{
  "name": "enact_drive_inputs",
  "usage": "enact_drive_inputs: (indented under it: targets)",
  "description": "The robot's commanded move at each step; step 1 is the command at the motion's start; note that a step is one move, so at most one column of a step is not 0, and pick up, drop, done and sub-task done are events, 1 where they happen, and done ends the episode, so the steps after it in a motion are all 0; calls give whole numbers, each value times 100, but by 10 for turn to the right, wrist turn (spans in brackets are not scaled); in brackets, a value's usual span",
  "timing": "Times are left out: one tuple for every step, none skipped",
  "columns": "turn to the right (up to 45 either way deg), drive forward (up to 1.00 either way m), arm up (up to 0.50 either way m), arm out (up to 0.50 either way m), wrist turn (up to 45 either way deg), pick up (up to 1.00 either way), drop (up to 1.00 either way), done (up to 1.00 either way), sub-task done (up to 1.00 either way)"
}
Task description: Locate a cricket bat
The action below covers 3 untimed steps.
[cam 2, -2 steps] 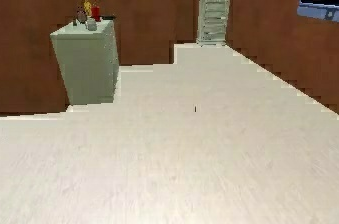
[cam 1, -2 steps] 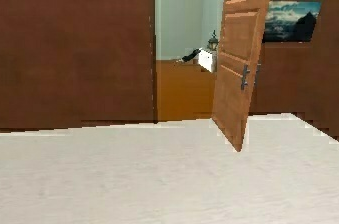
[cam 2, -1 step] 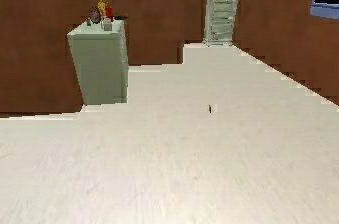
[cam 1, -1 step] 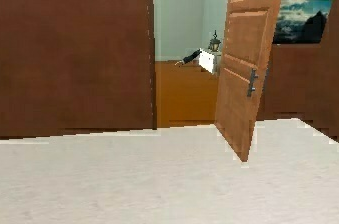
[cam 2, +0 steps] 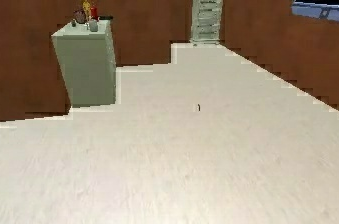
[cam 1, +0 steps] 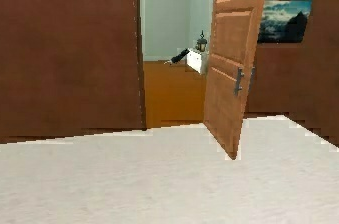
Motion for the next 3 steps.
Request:
enact_drive_inputs:
  targets:
    - [0,100,0,0,0,0,0,0,0]
    - [0,100,0,0,0,0,0,0,0]
    - [0,90,0,0,0,0,0,0,0]
